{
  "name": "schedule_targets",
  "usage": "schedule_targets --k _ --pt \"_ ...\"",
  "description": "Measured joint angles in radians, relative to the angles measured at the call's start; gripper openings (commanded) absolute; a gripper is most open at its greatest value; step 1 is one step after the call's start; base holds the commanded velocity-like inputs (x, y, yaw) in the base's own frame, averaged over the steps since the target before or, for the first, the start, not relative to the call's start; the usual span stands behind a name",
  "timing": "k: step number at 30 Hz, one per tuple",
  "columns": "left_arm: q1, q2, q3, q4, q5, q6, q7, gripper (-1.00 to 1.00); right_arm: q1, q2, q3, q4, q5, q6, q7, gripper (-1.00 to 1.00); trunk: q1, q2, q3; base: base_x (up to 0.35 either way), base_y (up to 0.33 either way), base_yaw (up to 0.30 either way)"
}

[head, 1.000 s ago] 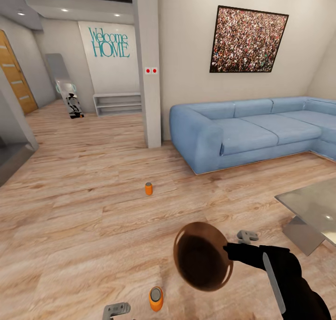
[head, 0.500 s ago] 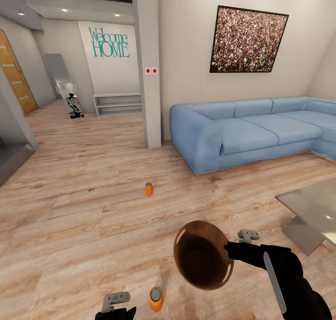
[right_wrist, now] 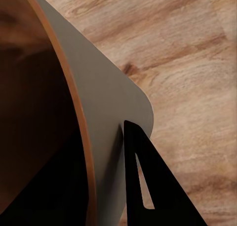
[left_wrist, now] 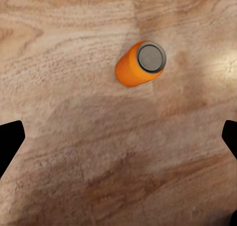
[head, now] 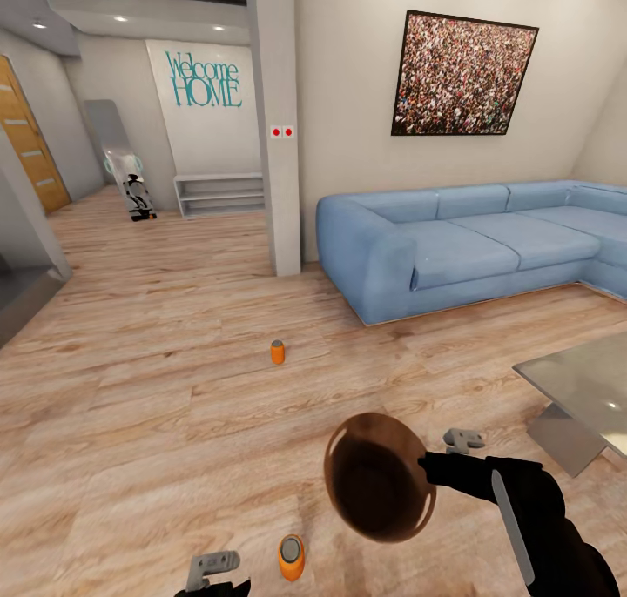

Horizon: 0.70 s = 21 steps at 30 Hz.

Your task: Put the three can of soda from the living room inside the tash can in the kitchen.

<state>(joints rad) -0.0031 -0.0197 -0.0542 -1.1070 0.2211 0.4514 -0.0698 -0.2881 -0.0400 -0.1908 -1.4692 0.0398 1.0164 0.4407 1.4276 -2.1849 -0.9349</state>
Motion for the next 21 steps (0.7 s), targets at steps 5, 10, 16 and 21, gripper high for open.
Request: schedule_targets --k 5,10,16,21 --pt "0.0 0.0 0.0 0.007 0.0 -0.002 0.0 1.0 0.0 0.0 -0.001 0.0 -0.002 0.001 -0.001 -1.0 0.0 0.0 0.0 0.0 0.0 0.0" --pt "0.0 0.0 0.001 0.007 0.001 -0.001 -0.002 1.0 0.0 0.0 -0.001 0.0 -0.001 0.001 0.0 -1.0 0.0 0.0 0.0 0.0 0.0 0.0" --pt "0.0 0.002 0.003 0.007 0.001 0.0 -0.002 1.0 0.0 0.001 0.0 0.003 -0.006 -0.007 0.0 -1.0 0.0 0.0 -0.003 0.0 0.0 0.0" --pt "0.0 0.002 0.005 0.008 0.001 -0.001 -0.001 1.0 0.0 0.001 -0.002 0.001 -0.007 -0.007 0.0 -1.0 0.0 0.0 -0.011 0.0 0.0 0.0"
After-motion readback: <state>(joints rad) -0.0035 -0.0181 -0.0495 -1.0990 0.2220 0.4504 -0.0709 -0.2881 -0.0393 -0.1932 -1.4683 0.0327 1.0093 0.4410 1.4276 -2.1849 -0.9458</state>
